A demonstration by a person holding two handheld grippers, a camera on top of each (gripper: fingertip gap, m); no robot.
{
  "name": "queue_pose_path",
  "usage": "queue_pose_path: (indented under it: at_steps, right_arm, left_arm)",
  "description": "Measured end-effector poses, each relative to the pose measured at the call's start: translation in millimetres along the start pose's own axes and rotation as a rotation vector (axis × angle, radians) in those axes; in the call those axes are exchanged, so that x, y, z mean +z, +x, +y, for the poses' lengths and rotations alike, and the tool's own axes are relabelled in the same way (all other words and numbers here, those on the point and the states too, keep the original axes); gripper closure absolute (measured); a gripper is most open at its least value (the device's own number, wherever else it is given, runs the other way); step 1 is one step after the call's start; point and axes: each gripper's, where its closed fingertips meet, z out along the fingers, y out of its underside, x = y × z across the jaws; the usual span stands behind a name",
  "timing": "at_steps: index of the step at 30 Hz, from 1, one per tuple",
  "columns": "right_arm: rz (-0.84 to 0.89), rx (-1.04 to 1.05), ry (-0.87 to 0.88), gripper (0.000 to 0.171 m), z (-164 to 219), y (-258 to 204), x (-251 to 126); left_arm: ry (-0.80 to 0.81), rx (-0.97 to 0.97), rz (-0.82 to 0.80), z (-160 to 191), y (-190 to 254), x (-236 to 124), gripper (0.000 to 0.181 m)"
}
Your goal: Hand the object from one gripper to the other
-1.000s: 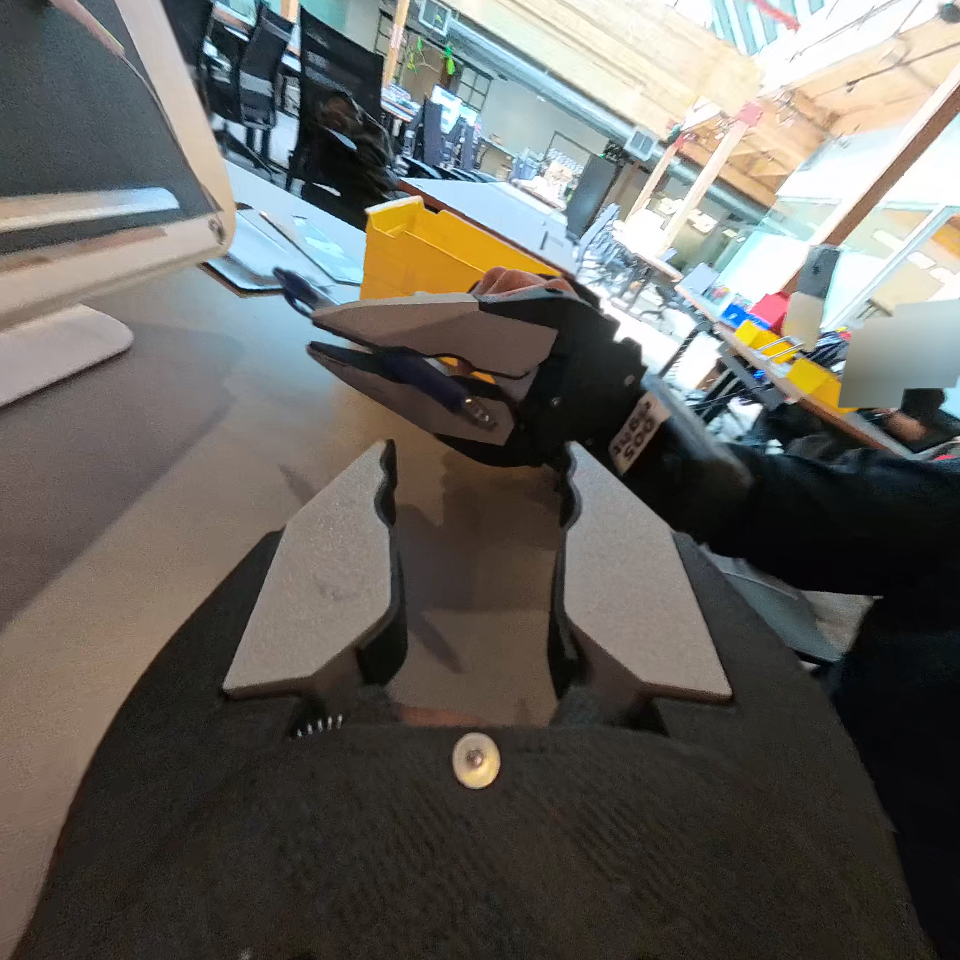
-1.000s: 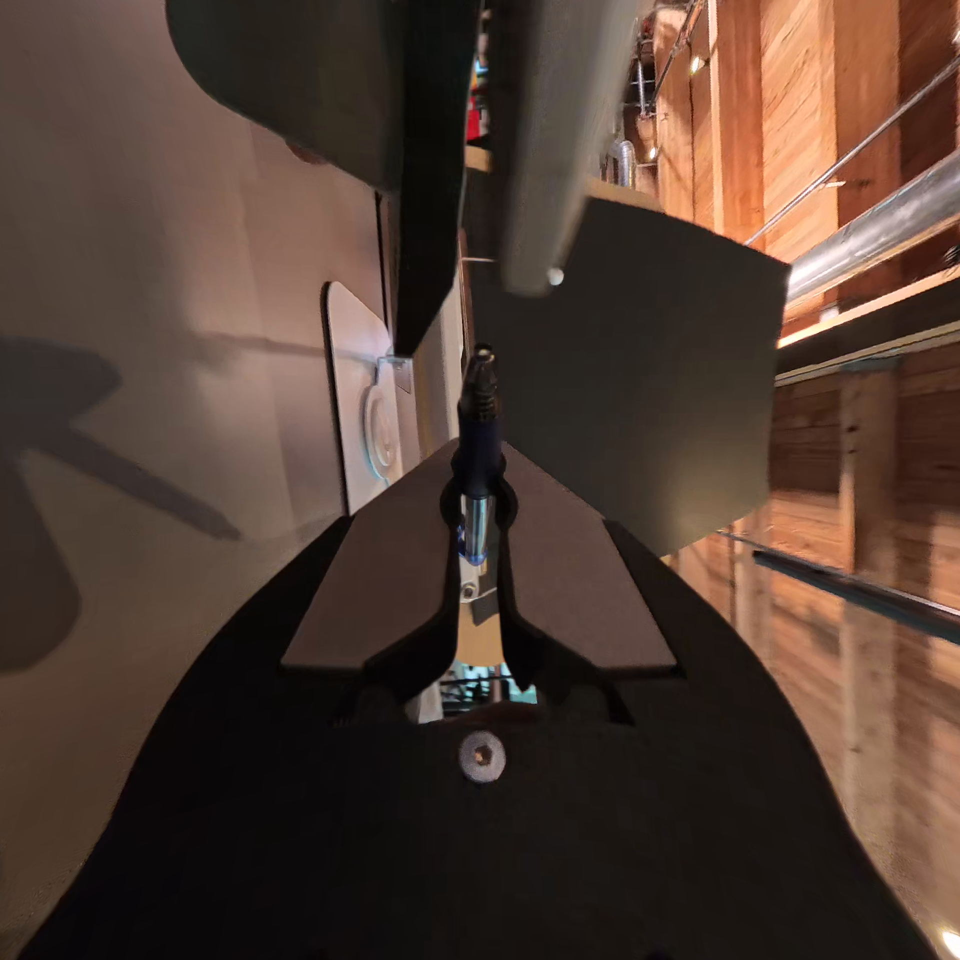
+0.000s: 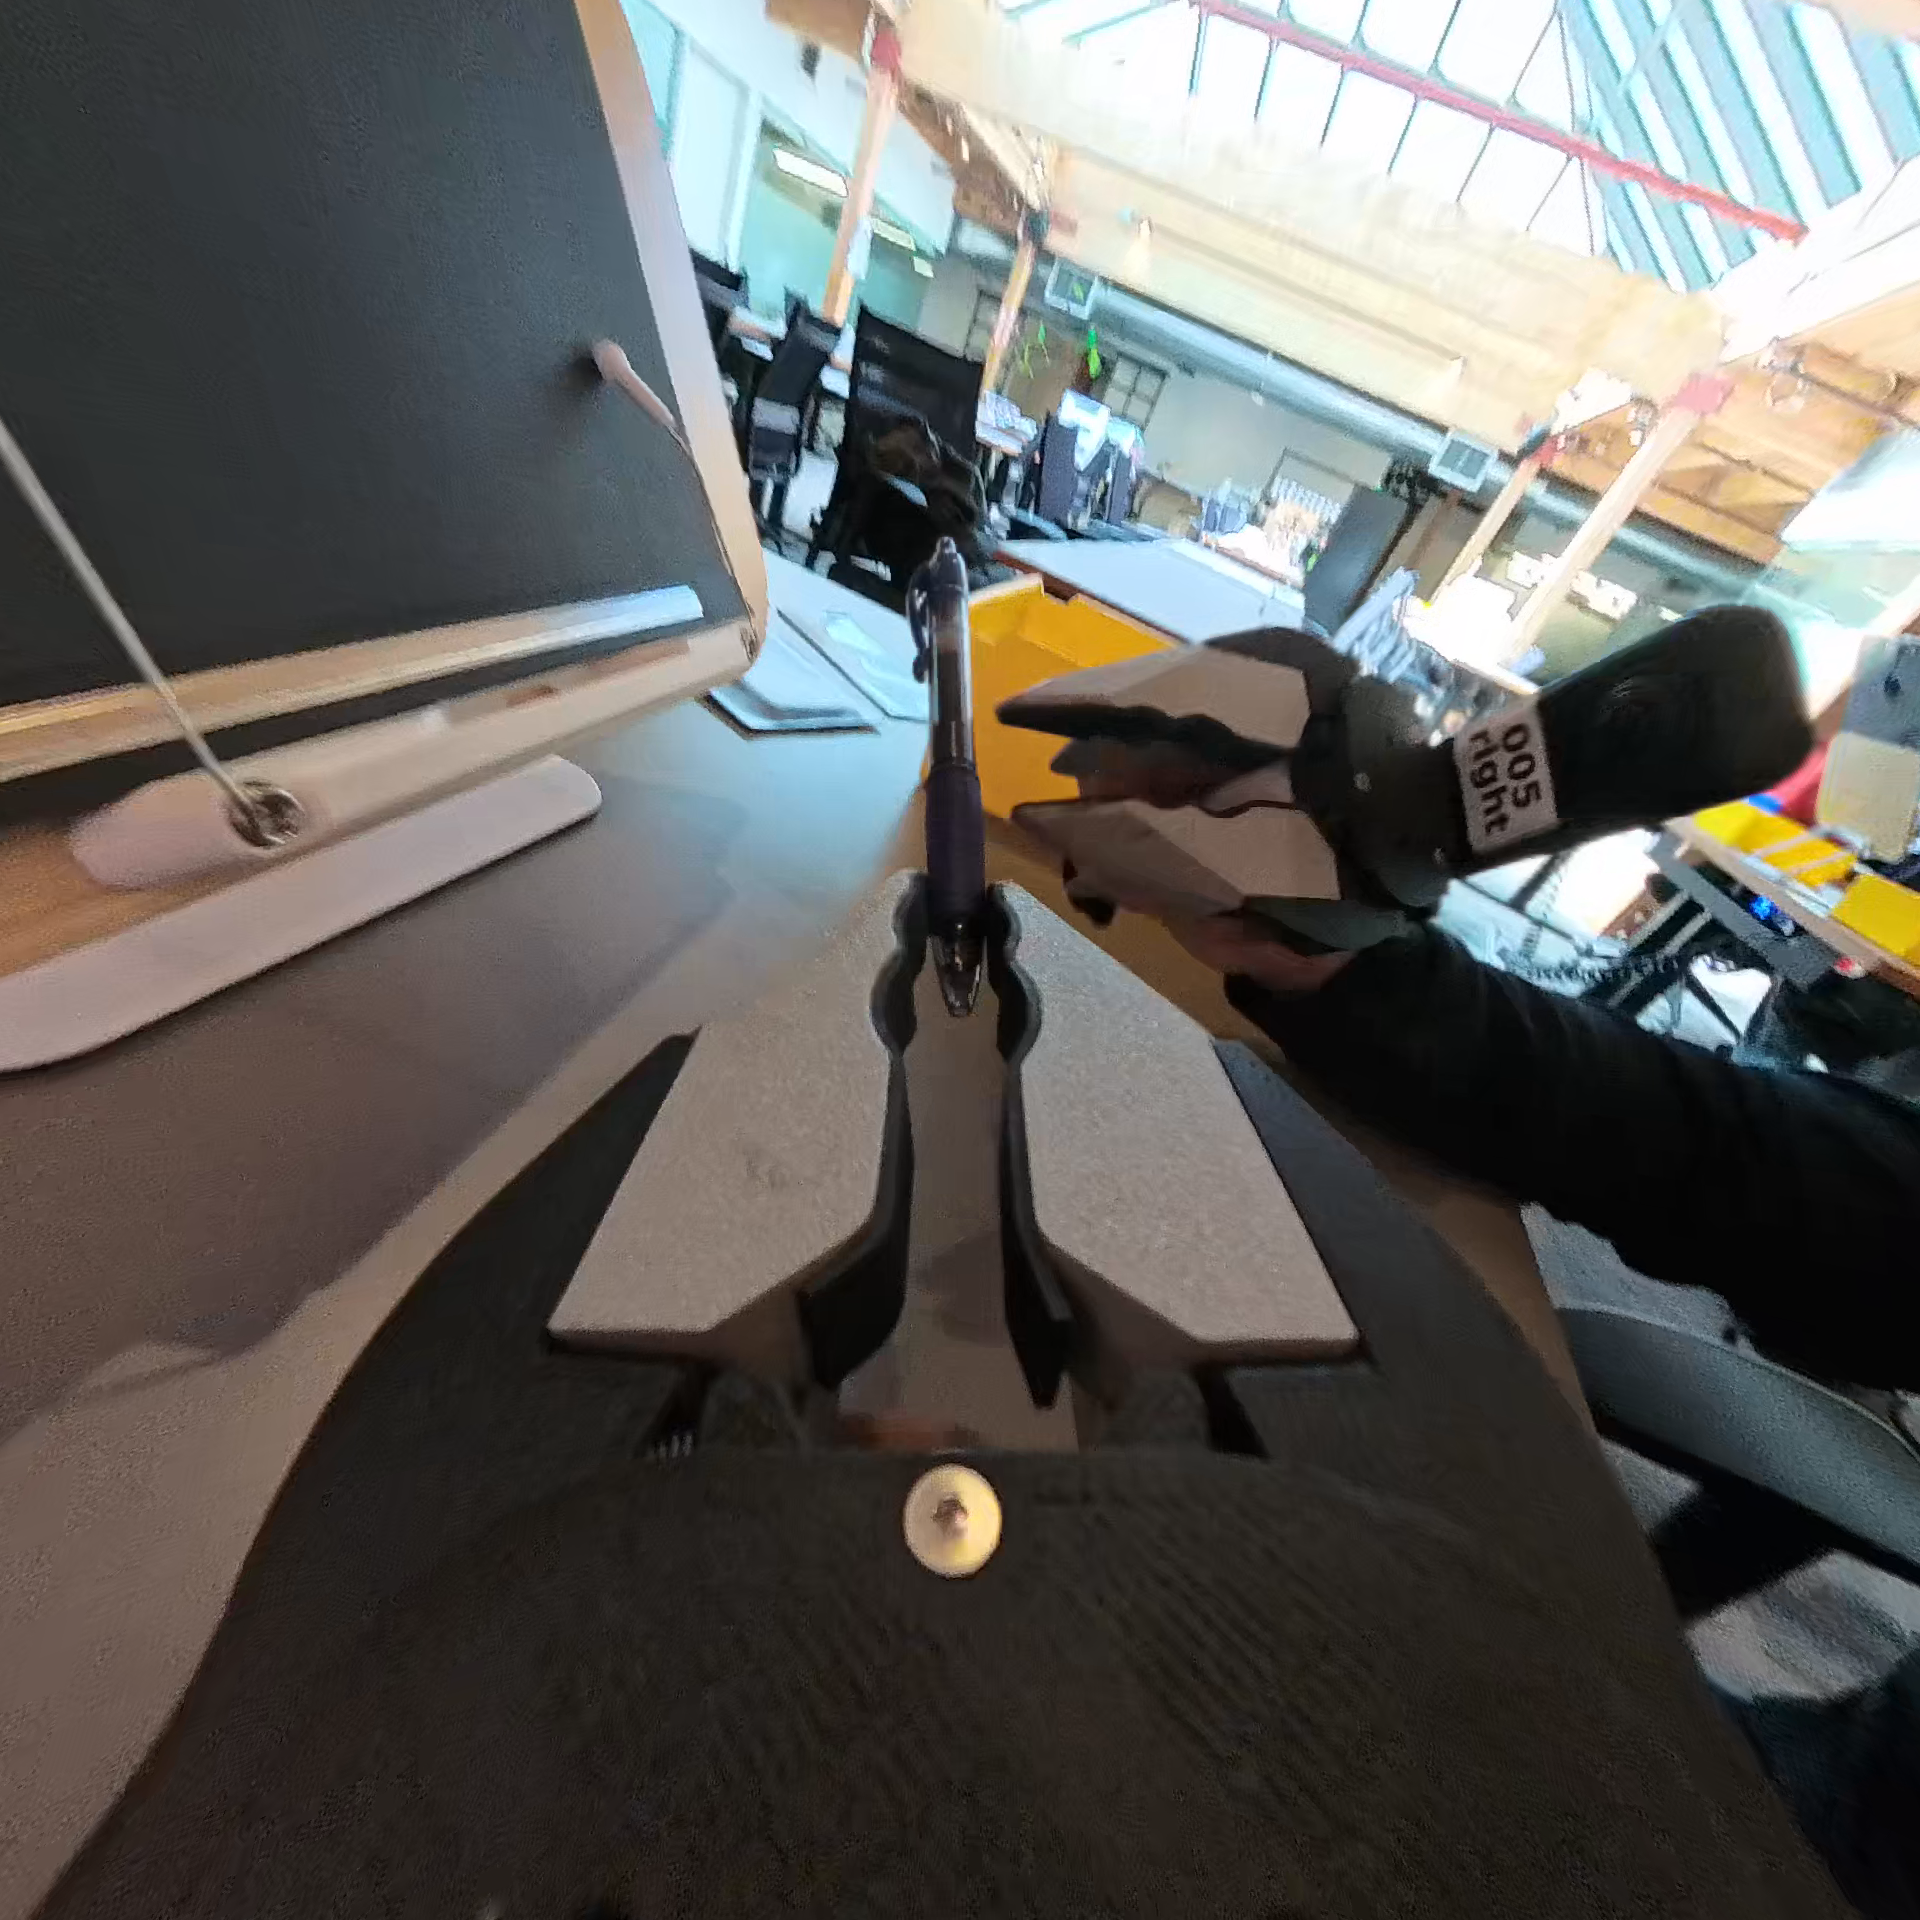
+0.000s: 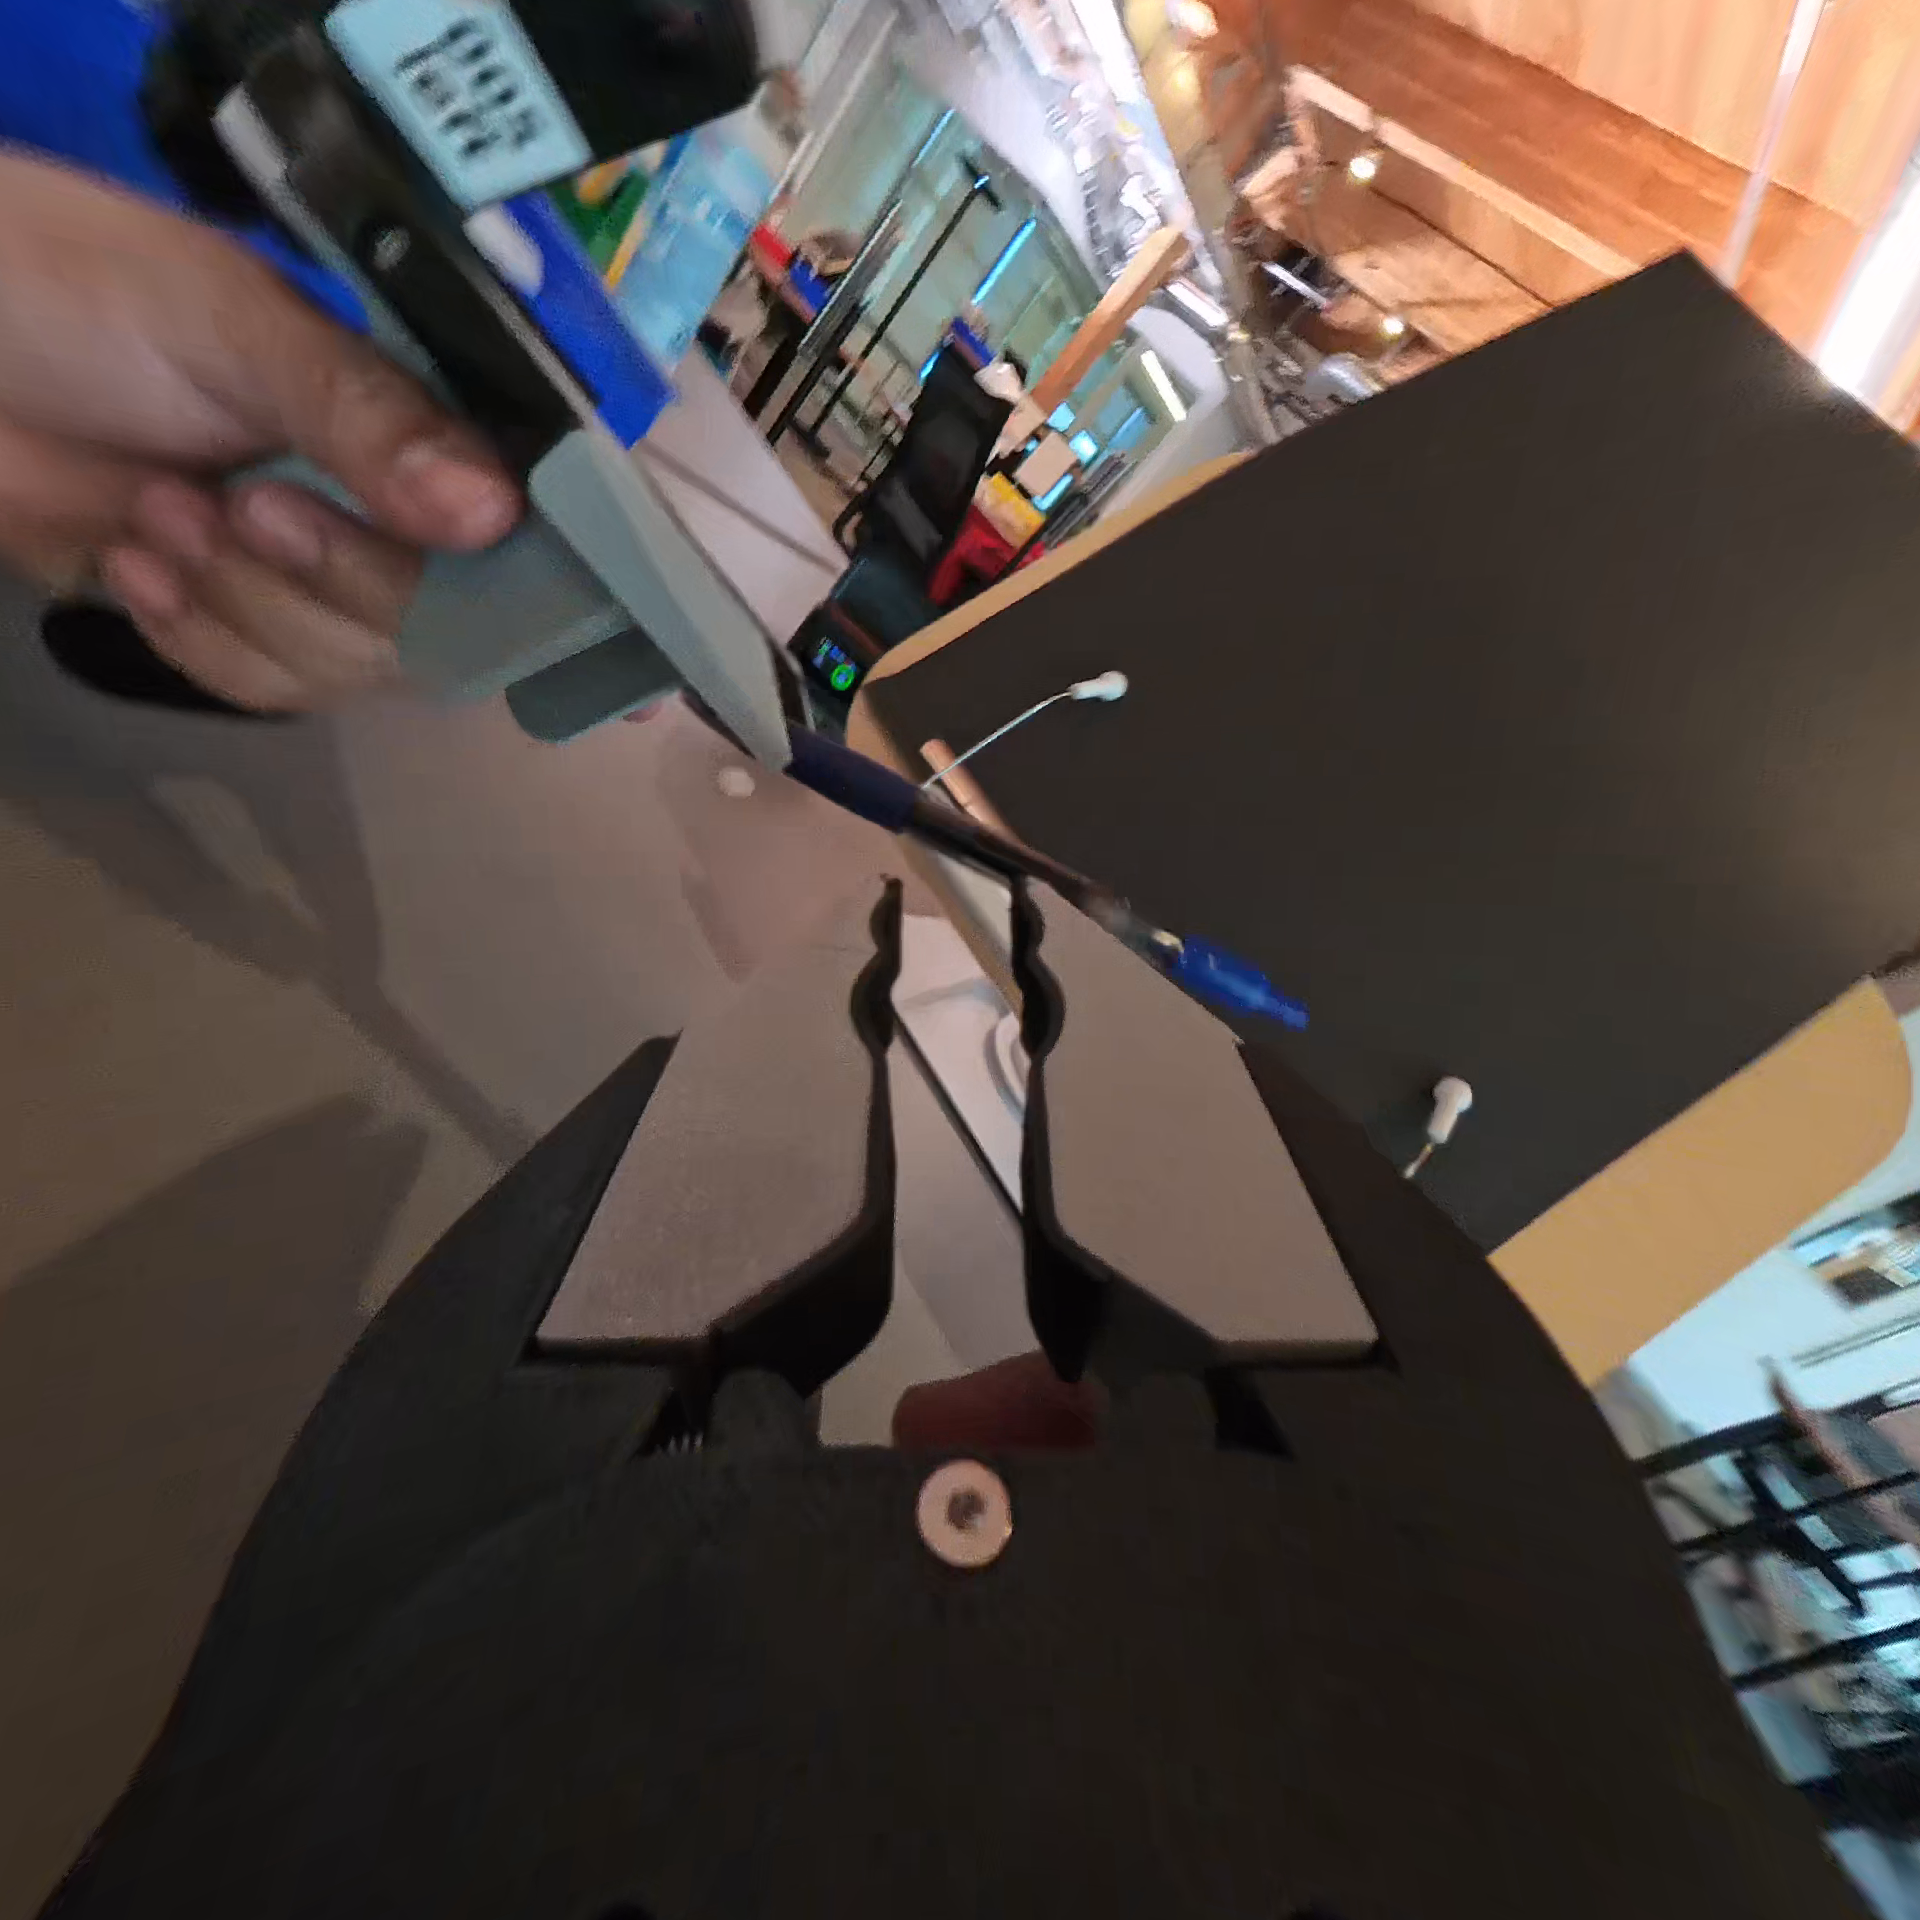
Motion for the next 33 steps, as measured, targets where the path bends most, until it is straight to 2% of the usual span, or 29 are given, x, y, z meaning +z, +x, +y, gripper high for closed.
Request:
queue_pose_path:
  at_steps: [1, 3, 7, 9, 12, 16, 17, 20, 27, 33]
  right_arm:
    - [0.020, 0.068, 0.023, 0.159, -2.0, 6.2, -2.5]
    - [-0.009, 0.251, 0.039, 0.154, -2.1, 10.6, -4.5]
    - [-0.311, 0.695, 0.028, 0.129, -5.2, -11.0, -3.1]
    - [-0.422, 0.875, 0.095, 0.122, -17.3, -13.1, -5.9]
    - [-0.452, 1.040, 0.204, 0.122, -29.3, -1.5, -10.0]
    - [-0.470, 1.088, 0.237, 0.127, -33.3, 0.4, -11.5]
    - [-0.470, 1.088, 0.237, 0.132, -33.7, 0.1, -11.2]
    - [-0.469, 1.055, 0.227, 0.162, -32.4, -2.4, -10.6]
    - [-0.502, 0.997, 0.164, 0.164, -26.5, -12.8, -7.4]
    - [-0.506, 0.950, 0.146, 0.164, -25.4, -16.3, -6.5]
  left_arm:
    - [0.039, 0.001, 0.003, -7.0, 0.6, -3.2, 0.173]
    - [0.124, 0.008, 0.017, -21.9, 3.9, -10.2, 0.173]
    - [0.186, 0.052, 0.069, -32.8, 16.8, -15.4, 0.173]
    - [0.166, 0.081, 0.070, -28.6, 20.7, -11.4, 0.173]
    - [0.113, 0.106, 0.090, -16.4, 26.0, -2.6, 0.173]
    - [0.038, 0.128, 0.116, 0.2, 33.2, 8.1, 0.173]
    - [0.026, 0.137, 0.120, 3.2, 35.0, 10.1, 0.173]
    - [-0.030, 0.166, 0.131, 14.2, 40.3, 15.6, 0.173]
    - [-0.126, 0.167, 0.088, 32.6, 32.3, 22.2, 0.172]
    - [-0.163, 0.156, 0.091, 39.0, 31.0, 23.4, 0.157]
